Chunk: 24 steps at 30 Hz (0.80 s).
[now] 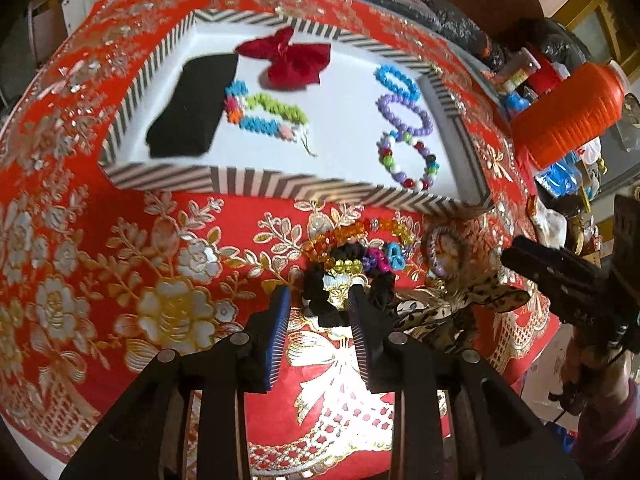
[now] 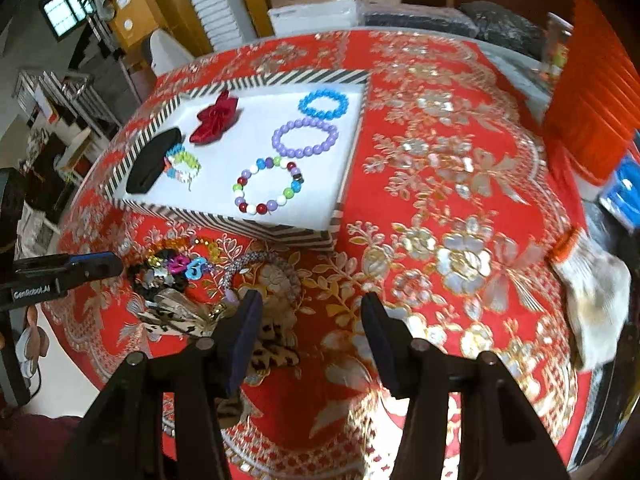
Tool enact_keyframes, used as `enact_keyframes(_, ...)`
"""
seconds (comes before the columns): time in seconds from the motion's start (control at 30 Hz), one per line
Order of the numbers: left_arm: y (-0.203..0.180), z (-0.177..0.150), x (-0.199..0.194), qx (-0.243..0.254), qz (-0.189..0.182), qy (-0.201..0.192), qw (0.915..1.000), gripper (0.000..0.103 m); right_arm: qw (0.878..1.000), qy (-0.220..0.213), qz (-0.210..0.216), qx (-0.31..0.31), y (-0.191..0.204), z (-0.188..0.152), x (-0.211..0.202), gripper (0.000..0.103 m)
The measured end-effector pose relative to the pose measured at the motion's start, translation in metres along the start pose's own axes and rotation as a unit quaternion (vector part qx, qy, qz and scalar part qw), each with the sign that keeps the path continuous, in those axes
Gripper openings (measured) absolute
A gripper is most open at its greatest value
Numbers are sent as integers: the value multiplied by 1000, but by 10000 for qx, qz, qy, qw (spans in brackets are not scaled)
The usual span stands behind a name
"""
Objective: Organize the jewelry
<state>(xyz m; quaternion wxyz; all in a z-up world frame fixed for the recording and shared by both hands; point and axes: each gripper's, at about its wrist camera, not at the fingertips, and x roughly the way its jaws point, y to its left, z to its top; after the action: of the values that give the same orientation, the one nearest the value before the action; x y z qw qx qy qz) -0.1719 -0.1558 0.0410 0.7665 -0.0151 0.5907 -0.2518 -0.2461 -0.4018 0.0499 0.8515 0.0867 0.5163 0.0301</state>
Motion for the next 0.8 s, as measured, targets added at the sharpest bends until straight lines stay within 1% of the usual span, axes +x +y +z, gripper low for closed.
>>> enact_keyframes(0.13,-1,1,13,40,50,120,9999,19,9993,142,57,-335,12,10,17,43)
enact_keyframes(0.17,-1,2,16,30,69,148,9999,20,9988,187,25,-444,16,12,22,41)
enact_keyframes(0.23,-1,4,22,2,77,241,9997,20,9971,289,-118,-687,21,16,33,39)
enact_keyframes(0.33,-6,5,25,133,129,210,9996,20,9955,433,-147,-825,23,19,46,37)
enact_keyframes(0.37,-9,5,25,215,169,189,9994,20,9951,480,-159,-845,23,18,50,29)
enact_keyframes(0.4,-9,5,25,266,191,197,9993,19,9946,388,-227,-931,25,17,51,19)
enact_keyframes(0.43,-10,4,25,326,201,180,9991,7,9943,405,-203,-968,26,18,53,9)
enact_keyframes(0.47,-11,4,26,368,175,217,9989,0,9943,399,-195,-965,26,18,54,7)
enact_keyframes(0.57,-8,5,20,338,58,231,9991,0,9951,386,-147,-896,26,20,53,7)
enact_keyframes(0.7,-8,8,-4,442,112,21,9990,0,9968,106,132,-775,28,25,27,7)
enact_keyframes(0.8,-6,11,-24,495,151,-142,9986,0,9962,-104,212,-833,32,29,7,7)
